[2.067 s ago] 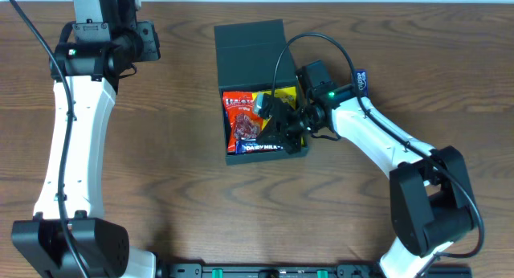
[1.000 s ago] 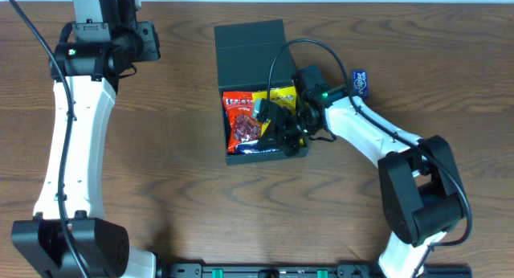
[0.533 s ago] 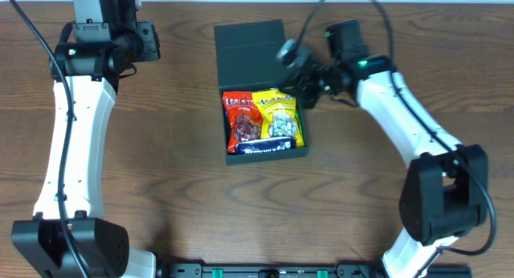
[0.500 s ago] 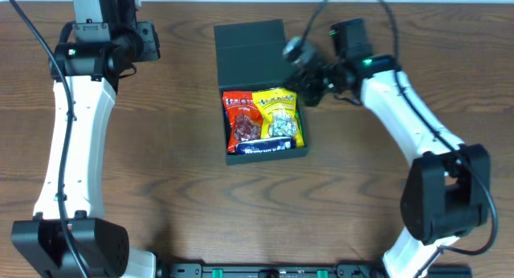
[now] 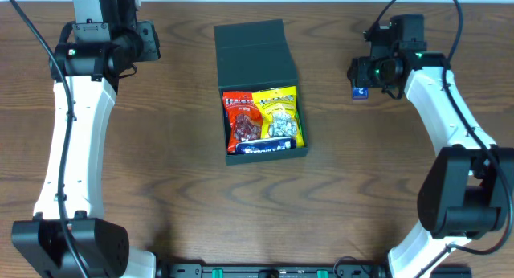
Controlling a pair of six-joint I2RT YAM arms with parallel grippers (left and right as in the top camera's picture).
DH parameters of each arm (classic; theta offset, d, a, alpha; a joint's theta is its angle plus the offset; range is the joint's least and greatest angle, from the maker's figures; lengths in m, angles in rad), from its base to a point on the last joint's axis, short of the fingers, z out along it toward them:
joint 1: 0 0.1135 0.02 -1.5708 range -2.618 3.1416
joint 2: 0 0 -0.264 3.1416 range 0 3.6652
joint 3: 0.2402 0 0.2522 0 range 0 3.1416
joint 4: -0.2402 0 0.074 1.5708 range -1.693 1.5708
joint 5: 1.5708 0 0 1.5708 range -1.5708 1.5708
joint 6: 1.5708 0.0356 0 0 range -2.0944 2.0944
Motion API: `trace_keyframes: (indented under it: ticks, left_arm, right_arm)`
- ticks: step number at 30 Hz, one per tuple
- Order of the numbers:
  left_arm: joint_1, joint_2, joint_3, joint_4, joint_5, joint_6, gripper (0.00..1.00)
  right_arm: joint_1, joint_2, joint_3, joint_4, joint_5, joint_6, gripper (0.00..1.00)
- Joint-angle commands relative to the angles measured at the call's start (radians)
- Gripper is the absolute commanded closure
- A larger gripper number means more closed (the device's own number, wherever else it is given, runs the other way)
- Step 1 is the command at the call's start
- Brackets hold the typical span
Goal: Pack container
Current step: 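Release the bar and move the right gripper to the Eclipse tin, then grasp the blue Eclipse mints tin with the right gripper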
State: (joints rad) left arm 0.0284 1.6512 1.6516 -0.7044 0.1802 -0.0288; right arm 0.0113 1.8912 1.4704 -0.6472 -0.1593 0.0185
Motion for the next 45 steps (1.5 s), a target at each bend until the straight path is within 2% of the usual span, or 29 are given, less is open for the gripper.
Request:
trace_keyframes:
  ticks: [1,6,16,26,36,40,42,45]
  left_arm:
    - [0.002,-0.023,0.001,0.002,0.004,-0.001,0.94]
    - [0.002,-0.023,0.001,0.002,0.005,-0.002,0.94]
    - [0.002,-0.023,0.001,-0.006,0.005,-0.002,0.94]
    - [0.001,-0.023,0.001,-0.004,0.005,-0.009,0.94]
    - [0.001,-0.023,0.001,0.002,0.005,-0.009,0.94]
    - [0.001,-0.023,0.001,0.002,0.005,-0.009,0.94]
    - [0.001,-0.023,0.001,0.002,0.005,-0.009,0.94]
    - [0.001,-0.023,0.001,0.002,0.005,-0.009,0.94]
  right_arm:
    - [0.003,0.022,-0.005,0.000,0.109,0.034,0.29]
    - [0.003,0.084,-0.008,0.016,0.180,0.033,0.28]
    - [0.003,0.211,-0.008,0.147,0.187,0.037,0.32]
    - [0.003,0.266,-0.008,0.227,0.185,0.037,0.46]
    - [0.003,0.305,-0.008,0.247,0.184,0.037,0.48]
    - [0.003,0.306,-0.008,0.249,0.184,0.037,0.57]
    - [0.003,0.306,-0.008,0.248,0.185,0.037,0.67]
    - [0.003,0.306,-0.008,0.247,0.182,0.037,0.75]
